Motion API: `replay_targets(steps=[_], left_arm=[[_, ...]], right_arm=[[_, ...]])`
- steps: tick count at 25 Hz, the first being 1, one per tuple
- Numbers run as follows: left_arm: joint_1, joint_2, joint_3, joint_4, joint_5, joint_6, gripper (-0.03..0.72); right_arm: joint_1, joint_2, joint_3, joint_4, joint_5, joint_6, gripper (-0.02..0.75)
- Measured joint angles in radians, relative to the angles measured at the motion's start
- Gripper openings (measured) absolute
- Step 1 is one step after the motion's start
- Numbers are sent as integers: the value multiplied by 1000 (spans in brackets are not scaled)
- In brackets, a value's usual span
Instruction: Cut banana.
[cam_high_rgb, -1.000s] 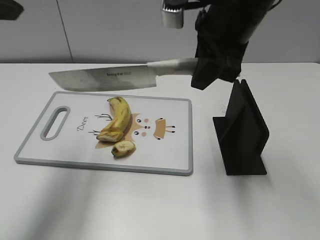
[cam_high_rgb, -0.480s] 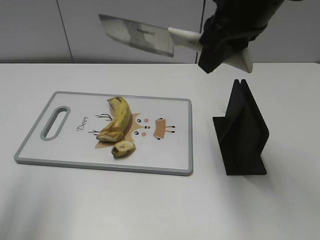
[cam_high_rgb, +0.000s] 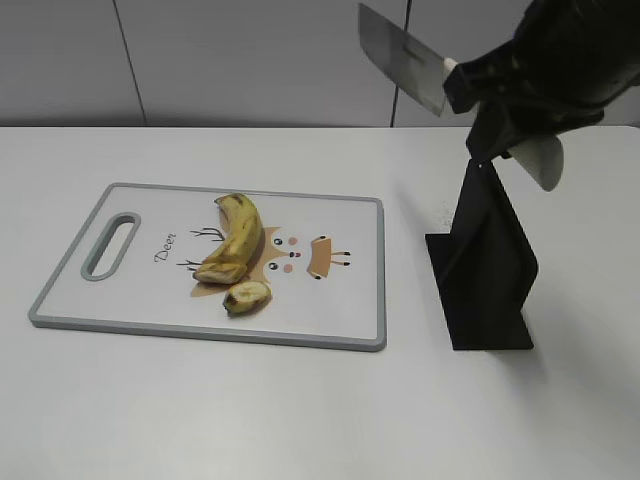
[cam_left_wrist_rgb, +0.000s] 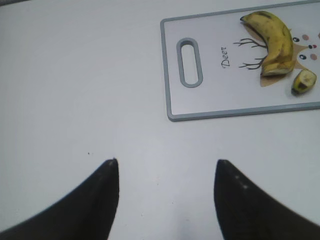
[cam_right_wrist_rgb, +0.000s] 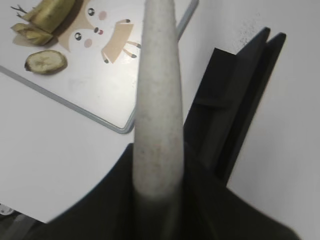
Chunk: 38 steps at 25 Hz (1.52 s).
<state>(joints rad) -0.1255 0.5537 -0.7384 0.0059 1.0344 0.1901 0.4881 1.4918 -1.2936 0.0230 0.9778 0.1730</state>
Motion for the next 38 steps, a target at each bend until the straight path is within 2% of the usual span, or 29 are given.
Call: replay_targets(steps=[9,17,21,26,31,38], left_arm=[[0,-326,117,0,107,-91,586],[0,-544,174,1,180,-105,585],[0,-559,183,5,158,-105,584],[0,-559,224,18,37,-106,582],[0,-559,233,24,20,-108,547],[0,-559,233,26,19,-109,538]], right_arm=[[-120,-117,165,-8,-58,92,160],[-129,-136,289,-6,-118,131,160],[-129,-137,348,-10,-157,157,160],[-129,-137,398,-13,-199,168,160],[-129,-137,441,-13,-237,183,160],[-129,-134,458,17,-236,188,160]])
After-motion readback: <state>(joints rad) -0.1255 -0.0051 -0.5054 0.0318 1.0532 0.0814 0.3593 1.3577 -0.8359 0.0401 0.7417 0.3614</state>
